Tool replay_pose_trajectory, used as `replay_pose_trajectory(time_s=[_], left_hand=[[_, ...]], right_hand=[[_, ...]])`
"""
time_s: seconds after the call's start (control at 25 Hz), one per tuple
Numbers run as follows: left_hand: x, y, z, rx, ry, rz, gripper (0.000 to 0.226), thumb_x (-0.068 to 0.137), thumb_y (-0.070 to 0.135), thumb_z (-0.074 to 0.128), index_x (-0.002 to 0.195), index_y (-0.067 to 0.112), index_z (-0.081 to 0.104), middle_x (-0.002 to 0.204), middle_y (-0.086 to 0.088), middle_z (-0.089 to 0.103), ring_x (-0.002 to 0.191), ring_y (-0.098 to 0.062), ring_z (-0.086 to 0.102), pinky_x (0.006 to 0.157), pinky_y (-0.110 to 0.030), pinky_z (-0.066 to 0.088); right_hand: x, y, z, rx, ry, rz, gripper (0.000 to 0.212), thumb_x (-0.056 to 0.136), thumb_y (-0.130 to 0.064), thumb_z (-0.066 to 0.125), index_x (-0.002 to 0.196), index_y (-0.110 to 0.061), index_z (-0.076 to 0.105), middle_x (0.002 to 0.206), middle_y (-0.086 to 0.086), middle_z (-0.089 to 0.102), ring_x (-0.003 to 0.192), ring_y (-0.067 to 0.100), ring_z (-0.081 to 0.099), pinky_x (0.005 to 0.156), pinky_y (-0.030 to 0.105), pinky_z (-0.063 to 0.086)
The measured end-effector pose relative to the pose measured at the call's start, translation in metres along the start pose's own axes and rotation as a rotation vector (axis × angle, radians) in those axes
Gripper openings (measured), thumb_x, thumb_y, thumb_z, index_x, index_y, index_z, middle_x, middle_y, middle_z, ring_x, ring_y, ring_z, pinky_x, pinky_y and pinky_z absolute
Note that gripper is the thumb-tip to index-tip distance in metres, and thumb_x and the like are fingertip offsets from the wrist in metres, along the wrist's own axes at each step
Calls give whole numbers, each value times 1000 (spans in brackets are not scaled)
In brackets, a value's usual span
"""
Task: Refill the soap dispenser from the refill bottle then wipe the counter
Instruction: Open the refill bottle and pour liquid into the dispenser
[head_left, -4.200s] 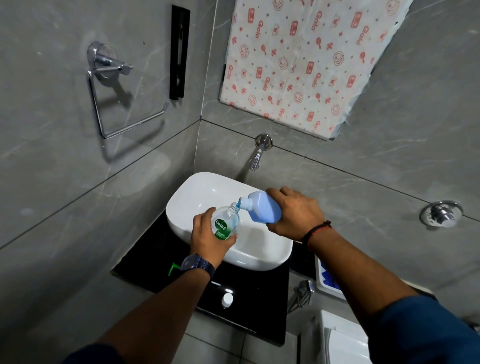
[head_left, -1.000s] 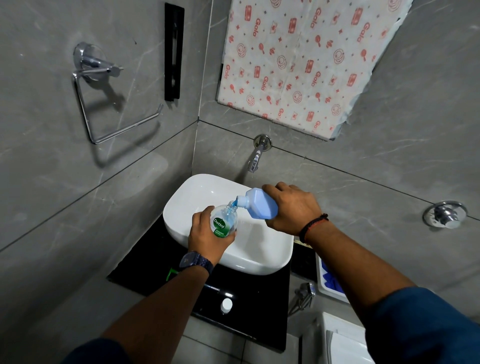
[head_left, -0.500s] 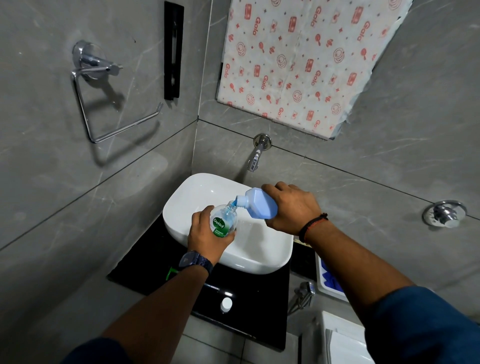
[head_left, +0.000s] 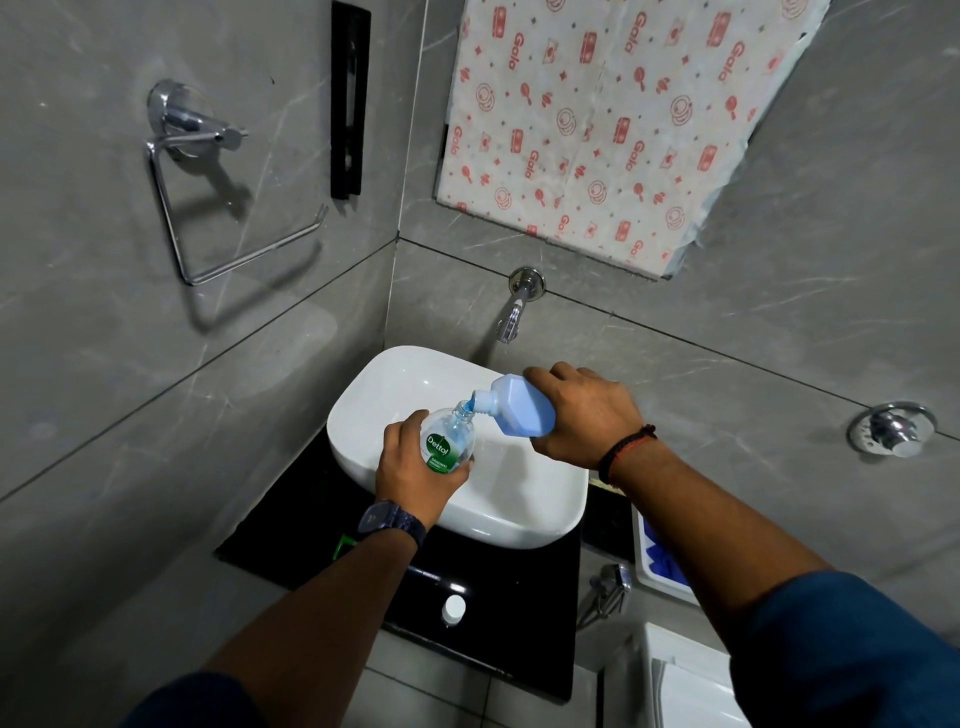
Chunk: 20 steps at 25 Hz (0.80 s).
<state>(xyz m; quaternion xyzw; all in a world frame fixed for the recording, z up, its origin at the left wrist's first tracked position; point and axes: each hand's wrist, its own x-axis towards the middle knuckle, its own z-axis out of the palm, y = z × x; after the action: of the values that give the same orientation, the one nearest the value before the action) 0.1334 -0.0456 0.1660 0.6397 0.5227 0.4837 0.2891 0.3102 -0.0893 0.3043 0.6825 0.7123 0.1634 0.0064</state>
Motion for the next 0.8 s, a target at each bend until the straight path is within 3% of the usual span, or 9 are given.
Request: replay_pose_trajectory(time_s=[0.8], left_hand=[[4, 2, -1, 21, 7, 17, 82, 46, 28, 89, 117, 14, 52, 106, -11, 54, 90, -30, 59, 76, -35, 51]], right_hand=[[4, 0, 1, 16, -25, 4, 66, 68, -41, 69, 128, -30, 44, 105, 2, 60, 91, 29, 59, 67, 34, 50]])
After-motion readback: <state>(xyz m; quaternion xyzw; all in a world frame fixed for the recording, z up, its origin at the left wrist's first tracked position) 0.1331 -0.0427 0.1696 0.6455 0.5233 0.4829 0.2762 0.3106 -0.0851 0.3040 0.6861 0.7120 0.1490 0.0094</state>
